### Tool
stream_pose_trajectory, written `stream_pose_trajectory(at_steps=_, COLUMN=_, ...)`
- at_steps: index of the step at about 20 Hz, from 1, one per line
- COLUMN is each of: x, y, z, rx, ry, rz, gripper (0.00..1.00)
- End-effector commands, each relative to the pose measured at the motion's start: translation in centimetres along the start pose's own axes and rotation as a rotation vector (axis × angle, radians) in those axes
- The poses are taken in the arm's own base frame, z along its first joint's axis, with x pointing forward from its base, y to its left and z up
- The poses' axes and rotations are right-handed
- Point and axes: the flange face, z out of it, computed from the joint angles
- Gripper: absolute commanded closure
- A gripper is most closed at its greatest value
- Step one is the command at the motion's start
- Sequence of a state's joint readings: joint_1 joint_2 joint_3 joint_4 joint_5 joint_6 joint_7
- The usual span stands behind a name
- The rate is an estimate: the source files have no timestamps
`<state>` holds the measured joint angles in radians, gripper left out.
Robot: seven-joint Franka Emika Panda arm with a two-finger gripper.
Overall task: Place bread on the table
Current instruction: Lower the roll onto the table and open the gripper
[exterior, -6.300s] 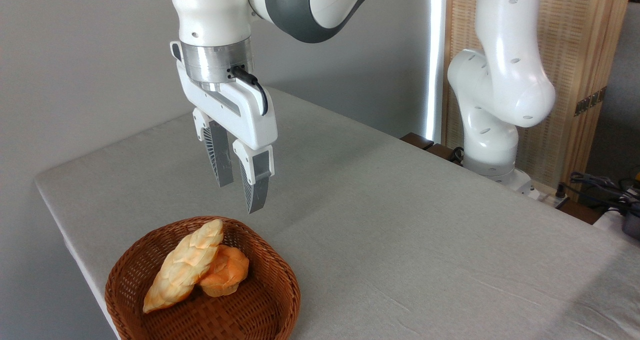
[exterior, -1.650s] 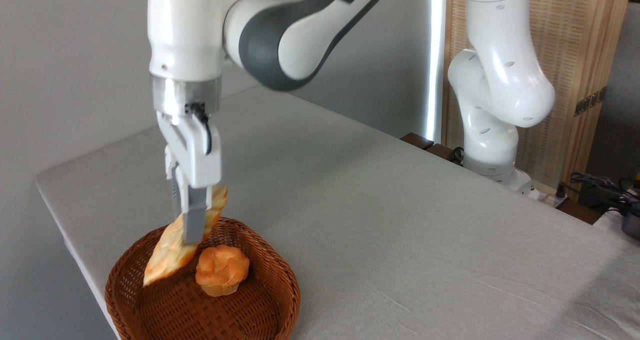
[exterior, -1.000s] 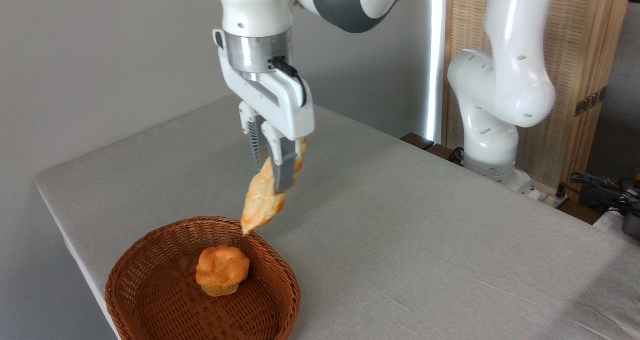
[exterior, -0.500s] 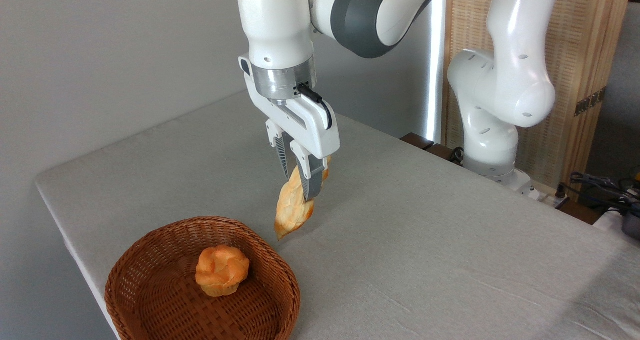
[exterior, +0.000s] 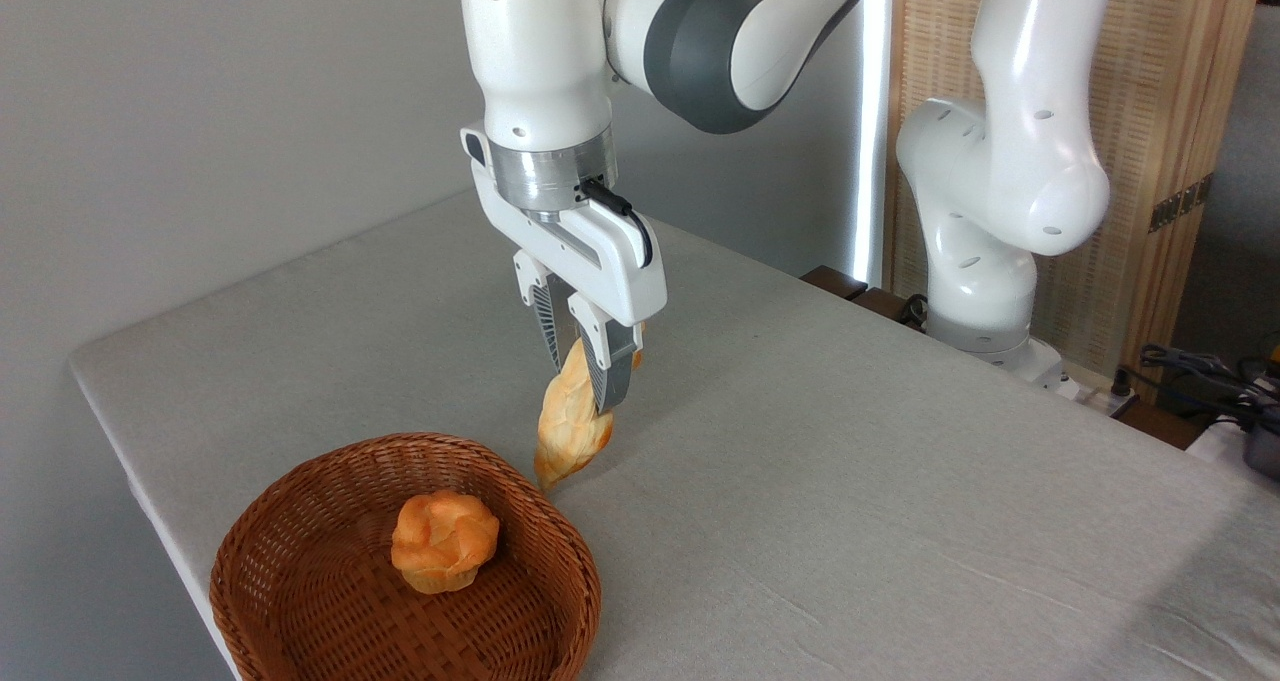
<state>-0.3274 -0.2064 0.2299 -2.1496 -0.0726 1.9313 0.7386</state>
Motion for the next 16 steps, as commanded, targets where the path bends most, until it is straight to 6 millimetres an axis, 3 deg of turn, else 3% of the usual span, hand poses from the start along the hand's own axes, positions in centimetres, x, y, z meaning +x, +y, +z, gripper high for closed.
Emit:
stream_pose_trajectory(at_steps=1, x=0.3, y=0.1, z=0.1, rx=0.012, ry=0.002, rz=0.001, gripper=0.0)
stream_pose_trajectory(at_steps=9, x=1.0, y=0.0, z=-0.3, rx=0.047, ry=0.034, rz=0.01, gripper=0.0)
stream_pose_trajectory(at_steps=16, x=1.9, y=-1.2, z=-3.3, rx=0.13, ry=0.131, rz=0.005, gripper=0.0)
